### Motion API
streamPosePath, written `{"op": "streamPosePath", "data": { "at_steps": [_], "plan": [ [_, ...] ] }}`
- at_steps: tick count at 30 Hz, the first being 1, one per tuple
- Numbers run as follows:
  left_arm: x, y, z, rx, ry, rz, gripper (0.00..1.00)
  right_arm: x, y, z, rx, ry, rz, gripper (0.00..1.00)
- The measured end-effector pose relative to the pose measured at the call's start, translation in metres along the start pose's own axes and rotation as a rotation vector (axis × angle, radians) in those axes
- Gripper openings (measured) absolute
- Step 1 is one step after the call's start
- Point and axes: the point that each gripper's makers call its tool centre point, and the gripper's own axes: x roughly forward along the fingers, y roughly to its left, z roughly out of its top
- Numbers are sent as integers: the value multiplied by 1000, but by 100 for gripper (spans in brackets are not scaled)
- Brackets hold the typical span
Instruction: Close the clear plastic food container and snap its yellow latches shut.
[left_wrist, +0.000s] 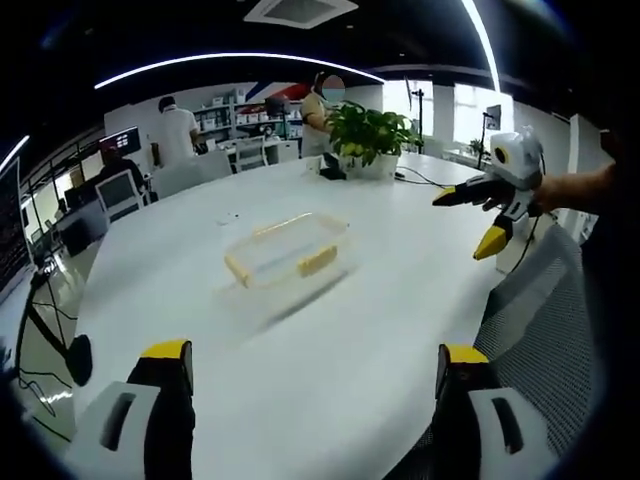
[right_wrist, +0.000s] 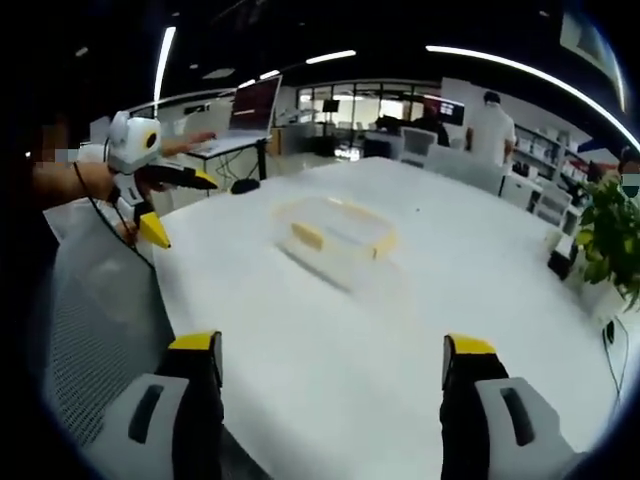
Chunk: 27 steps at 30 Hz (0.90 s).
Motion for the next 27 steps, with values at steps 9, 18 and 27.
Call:
{"op": "streamPosePath", "data": {
  "at_steps": [9, 18, 27],
  "plan": [
    [-1, 1, 3, 6, -2, 1, 99, 1, 1, -2, -17, 11, 2, 95],
    [-2, 2, 3, 4, -5, 8, 99, 1, 1, -1, -13, 9, 5, 99],
    [-1, 2, 4, 3, -6, 11, 99, 2, 1, -2, -23, 16, 6, 99]
  ]
}}
